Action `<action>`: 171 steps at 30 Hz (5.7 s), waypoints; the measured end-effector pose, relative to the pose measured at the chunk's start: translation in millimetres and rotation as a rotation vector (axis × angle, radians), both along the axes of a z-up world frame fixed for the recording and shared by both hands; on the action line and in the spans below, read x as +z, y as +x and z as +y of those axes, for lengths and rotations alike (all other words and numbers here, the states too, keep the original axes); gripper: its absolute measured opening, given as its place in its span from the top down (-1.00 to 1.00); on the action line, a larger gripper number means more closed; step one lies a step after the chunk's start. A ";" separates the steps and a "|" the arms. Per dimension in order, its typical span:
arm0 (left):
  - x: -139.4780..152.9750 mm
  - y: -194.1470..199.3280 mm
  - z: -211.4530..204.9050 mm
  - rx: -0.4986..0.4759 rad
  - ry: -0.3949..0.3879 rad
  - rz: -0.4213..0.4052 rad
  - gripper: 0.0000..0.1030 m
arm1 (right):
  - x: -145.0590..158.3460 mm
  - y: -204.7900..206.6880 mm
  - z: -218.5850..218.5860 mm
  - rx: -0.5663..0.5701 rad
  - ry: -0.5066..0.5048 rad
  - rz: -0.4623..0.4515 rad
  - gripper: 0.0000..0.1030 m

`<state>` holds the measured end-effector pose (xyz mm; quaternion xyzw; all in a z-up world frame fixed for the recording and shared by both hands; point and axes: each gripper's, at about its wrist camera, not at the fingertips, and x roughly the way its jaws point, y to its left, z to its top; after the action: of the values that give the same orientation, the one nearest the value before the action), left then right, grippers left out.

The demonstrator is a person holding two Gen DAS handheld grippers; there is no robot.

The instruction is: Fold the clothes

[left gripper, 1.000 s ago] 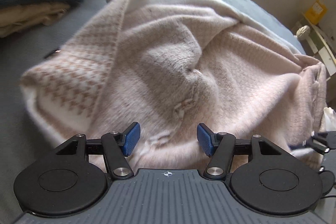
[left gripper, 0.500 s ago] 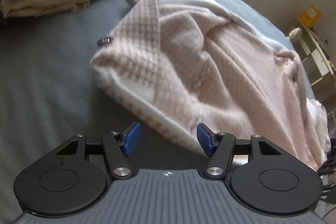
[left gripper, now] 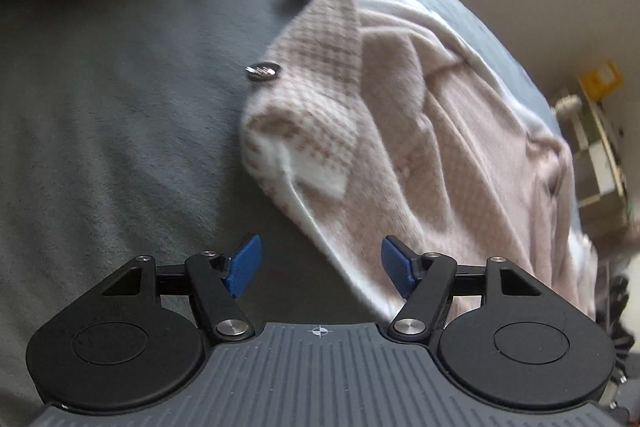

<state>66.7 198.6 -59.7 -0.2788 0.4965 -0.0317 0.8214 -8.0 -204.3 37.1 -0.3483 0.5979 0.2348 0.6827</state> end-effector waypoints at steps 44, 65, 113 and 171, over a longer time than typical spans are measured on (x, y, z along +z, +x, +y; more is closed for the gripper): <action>11.7 -54.7 19.5 0.350 0.199 -0.064 0.91 | -29.5 48.4 236.1 0.285 0.552 0.013 0.76; 25.5 -30.9 8.1 0.162 0.298 -0.152 0.37 | 18.0 138.1 67.9 -0.302 0.690 -0.150 -0.14; -15.0 222.9 -114.6 -0.285 0.125 0.076 0.36 | -59.0 397.9 -38.8 -0.749 0.362 -0.288 0.24; -31.5 22.0 -26.8 -0.322 0.228 0.085 -0.16 | -94.6 226.5 224.7 -0.489 0.936 0.312 0.71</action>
<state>88.7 171.8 -91.2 -0.1021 0.5693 -0.0947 0.8103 218.5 20.4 -57.5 0.1803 0.5872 0.3590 0.7027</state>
